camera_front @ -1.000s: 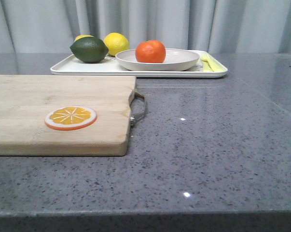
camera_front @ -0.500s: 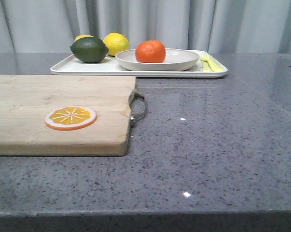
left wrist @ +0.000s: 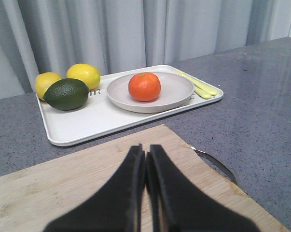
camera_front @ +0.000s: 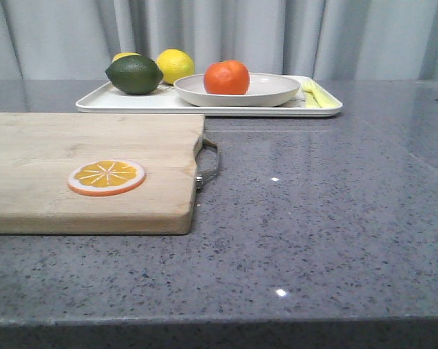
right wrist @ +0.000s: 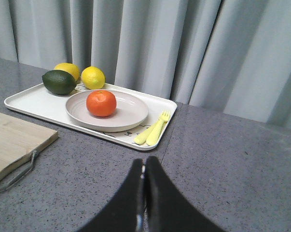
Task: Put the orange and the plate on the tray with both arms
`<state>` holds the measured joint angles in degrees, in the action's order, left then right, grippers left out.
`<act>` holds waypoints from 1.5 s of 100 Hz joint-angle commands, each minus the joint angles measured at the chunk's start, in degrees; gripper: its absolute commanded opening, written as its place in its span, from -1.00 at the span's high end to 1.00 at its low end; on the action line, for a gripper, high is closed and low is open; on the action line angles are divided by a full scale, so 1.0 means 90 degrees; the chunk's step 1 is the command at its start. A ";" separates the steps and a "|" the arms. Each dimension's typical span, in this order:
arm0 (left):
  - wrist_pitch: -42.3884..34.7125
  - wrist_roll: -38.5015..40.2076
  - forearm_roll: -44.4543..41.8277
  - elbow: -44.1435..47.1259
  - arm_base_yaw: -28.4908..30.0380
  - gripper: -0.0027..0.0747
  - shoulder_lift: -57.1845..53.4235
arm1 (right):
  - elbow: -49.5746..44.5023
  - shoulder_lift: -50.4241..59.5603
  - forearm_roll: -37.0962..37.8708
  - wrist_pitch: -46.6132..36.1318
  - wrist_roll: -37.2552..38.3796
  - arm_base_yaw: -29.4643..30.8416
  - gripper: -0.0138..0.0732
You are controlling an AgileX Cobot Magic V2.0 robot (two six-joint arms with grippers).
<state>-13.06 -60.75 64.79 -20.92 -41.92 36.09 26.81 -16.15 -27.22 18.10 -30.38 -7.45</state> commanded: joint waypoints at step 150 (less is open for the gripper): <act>0.0000 0.5603 -0.6658 0.0994 0.2201 0.98 -0.1010 | 0.0144 -0.0054 -0.0059 -0.0426 -0.0045 0.0035 0.84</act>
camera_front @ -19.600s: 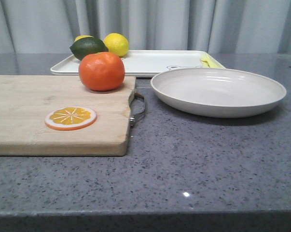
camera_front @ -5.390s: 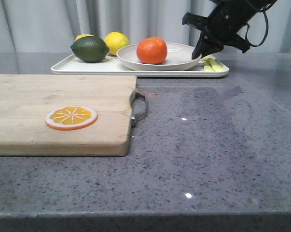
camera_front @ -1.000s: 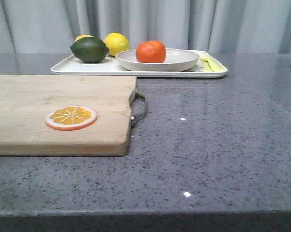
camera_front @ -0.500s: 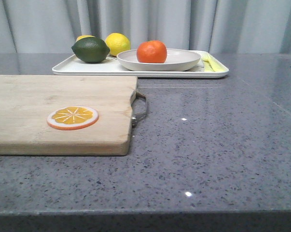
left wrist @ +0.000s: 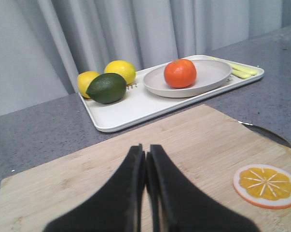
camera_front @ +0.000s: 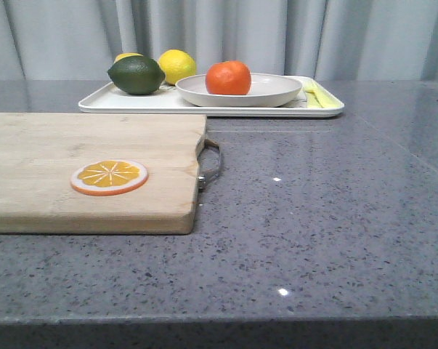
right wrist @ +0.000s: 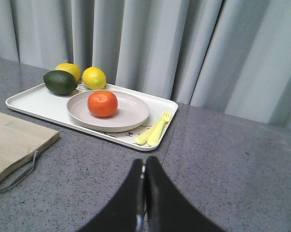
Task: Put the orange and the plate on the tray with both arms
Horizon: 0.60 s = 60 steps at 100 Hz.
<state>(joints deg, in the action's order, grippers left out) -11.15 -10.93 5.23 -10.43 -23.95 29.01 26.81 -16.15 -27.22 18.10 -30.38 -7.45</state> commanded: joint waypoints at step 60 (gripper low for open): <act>0.1305 0.0296 -0.0581 0.0592 0.2197 0.98 -0.2742 | 0.0144 -0.0054 -0.0059 -0.0426 -0.0045 0.0035 0.84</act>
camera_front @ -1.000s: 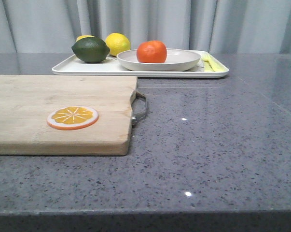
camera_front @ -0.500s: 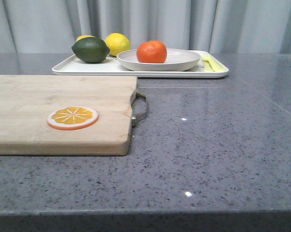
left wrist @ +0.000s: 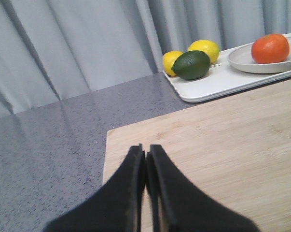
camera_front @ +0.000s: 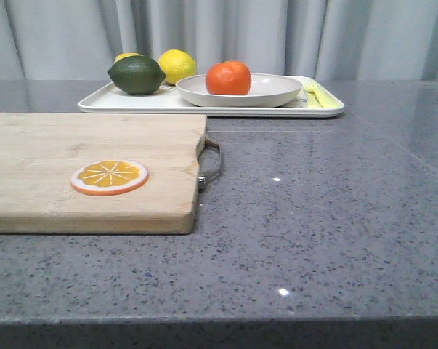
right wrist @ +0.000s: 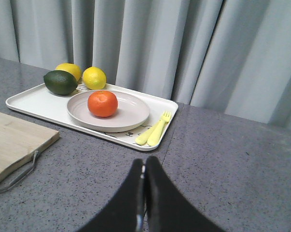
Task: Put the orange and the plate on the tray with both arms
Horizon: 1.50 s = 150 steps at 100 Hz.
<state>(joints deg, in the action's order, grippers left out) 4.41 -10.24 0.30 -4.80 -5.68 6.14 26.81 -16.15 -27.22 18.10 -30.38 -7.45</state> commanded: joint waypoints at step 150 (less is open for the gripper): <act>-0.0024 0.0653 -0.0034 0.0598 0.0397 0.98 -0.0926 | 0.0144 -0.0054 -0.0059 -0.0426 -0.0045 0.0035 0.84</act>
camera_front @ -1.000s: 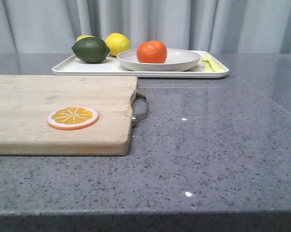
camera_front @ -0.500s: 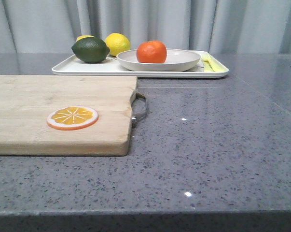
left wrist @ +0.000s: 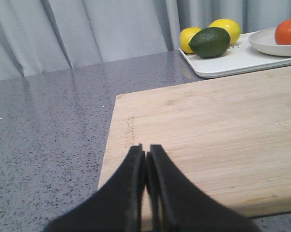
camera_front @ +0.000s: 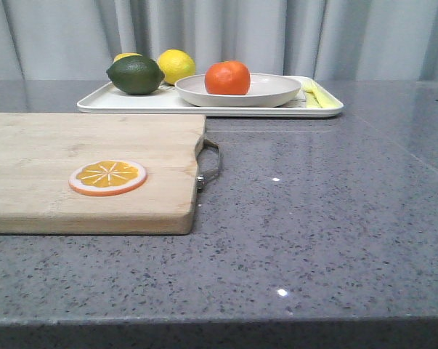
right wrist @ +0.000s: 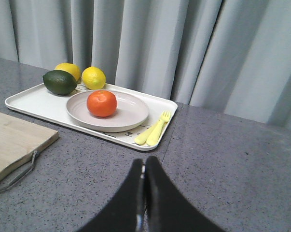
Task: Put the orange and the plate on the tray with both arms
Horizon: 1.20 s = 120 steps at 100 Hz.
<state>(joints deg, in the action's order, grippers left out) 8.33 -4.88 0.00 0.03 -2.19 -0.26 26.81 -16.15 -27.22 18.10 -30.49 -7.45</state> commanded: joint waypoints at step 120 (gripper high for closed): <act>-0.0461 0.0057 0.0000 0.0061 0.0009 0.98 -0.0214 | -0.2574 0.1934 0.3645 -0.1924 0.3546 0.0255 0.84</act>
<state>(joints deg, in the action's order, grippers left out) 8.33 -4.88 0.00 0.03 -2.19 -0.26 4.30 0.67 6.03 9.33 0.84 -5.60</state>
